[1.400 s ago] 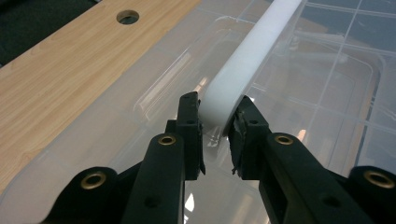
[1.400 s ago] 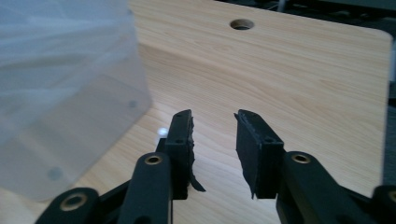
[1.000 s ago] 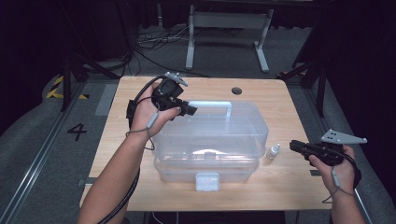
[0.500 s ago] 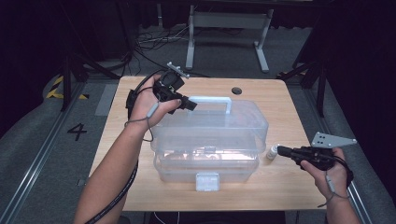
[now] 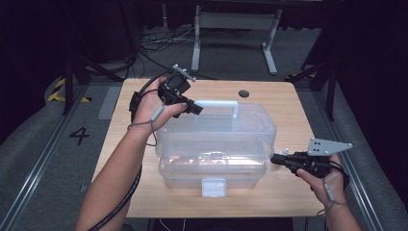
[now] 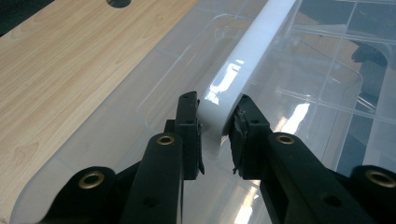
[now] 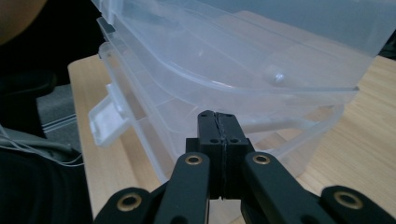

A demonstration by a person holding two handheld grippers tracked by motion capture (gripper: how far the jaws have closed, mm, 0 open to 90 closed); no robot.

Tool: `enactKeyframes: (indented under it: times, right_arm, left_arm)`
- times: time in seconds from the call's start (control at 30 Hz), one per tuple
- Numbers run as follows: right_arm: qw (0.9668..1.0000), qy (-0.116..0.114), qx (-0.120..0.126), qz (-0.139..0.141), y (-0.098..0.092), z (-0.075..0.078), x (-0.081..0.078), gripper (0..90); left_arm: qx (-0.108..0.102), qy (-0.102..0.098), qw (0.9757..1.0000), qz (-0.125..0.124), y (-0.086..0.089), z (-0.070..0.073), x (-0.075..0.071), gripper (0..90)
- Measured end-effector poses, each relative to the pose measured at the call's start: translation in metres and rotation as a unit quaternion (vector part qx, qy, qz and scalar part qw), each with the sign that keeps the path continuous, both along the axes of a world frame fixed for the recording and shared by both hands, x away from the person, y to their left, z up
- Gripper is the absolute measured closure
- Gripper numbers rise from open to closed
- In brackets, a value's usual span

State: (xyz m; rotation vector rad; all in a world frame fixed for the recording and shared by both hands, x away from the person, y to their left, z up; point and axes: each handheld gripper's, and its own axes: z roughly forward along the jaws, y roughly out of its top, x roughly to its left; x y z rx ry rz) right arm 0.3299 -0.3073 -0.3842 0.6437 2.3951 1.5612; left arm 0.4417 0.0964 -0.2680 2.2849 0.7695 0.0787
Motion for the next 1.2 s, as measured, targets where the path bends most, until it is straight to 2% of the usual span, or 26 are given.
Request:
enactKeyframes:
  times: [0.17,0.2,0.23,0.27,0.3,0.5,0.7,0.73,0.77,0.8,0.87,0.93,1.2]
  right_arm:
    - [1.0000,0.000,0.001,-0.001,0.000,-0.001,0.001,90.0]
    - [1.0000,0.000,0.000,-0.001,0.001,-0.002,0.002,90.0]
    - [1.0000,-0.001,-0.001,-0.002,0.001,-0.002,0.002,90.0]
    - [1.0000,0.000,-0.002,-0.001,0.001,-0.002,0.002,90.0]
    - [1.0000,0.000,-0.003,-0.002,0.001,-0.002,0.002,90.0]
    - [1.0000,0.000,-0.005,-0.004,0.002,0.000,0.003,90.0]
    - [0.9998,0.015,0.009,-0.009,0.003,0.002,0.005,90.0]
    - [0.9998,0.014,0.010,-0.011,0.003,0.003,0.006,90.0]
    - [0.9998,0.014,0.010,-0.011,0.003,0.003,0.006,90.0]
    - [0.9998,0.014,0.009,-0.013,0.003,0.004,0.006,90.0]
    - [0.9998,0.011,0.008,-0.016,0.005,0.007,0.007,90.0]
    - [0.9998,0.008,0.009,-0.016,0.006,0.010,0.008,90.0]
    - [0.9998,-0.001,0.014,-0.016,0.010,0.018,0.014,90.0]
  left_arm:
    - [0.008,-0.004,0.9999,-0.007,-0.001,0.000,-0.001,74.9]
    - [0.009,-0.010,0.9999,-0.007,-0.001,0.001,-0.003,74.3]
    - [0.010,-0.020,0.9997,-0.005,0.000,0.002,-0.003,67.2]
    - [0.021,-0.028,0.9994,-0.001,0.000,0.003,-0.005,54.3]
    - [0.034,-0.038,0.9987,-0.002,0.000,0.005,-0.008,48.4]
    - [0.006,-0.066,0.9978,-0.002,0.016,0.018,-0.030,45.4]
    - [-0.007,-0.085,0.9964,0.002,0.027,0.021,-0.044,51.1]
    - [-0.014,-0.088,0.9960,0.002,0.030,0.022,-0.047,60.8]
    - [-0.024,-0.090,0.9957,0.001,0.033,0.023,-0.051,60.8]
    - [-0.030,-0.097,0.9948,0.002,0.038,0.024,-0.055,67.8]
    - [-0.038,-0.106,0.9936,0.009,0.043,0.026,-0.062,88.1]
    - [-0.045,-0.101,0.9938,0.012,0.047,0.026,-0.068,90.0]
    - [-0.067,-0.101,0.9926,0.011,0.060,0.023,-0.085,90.0]
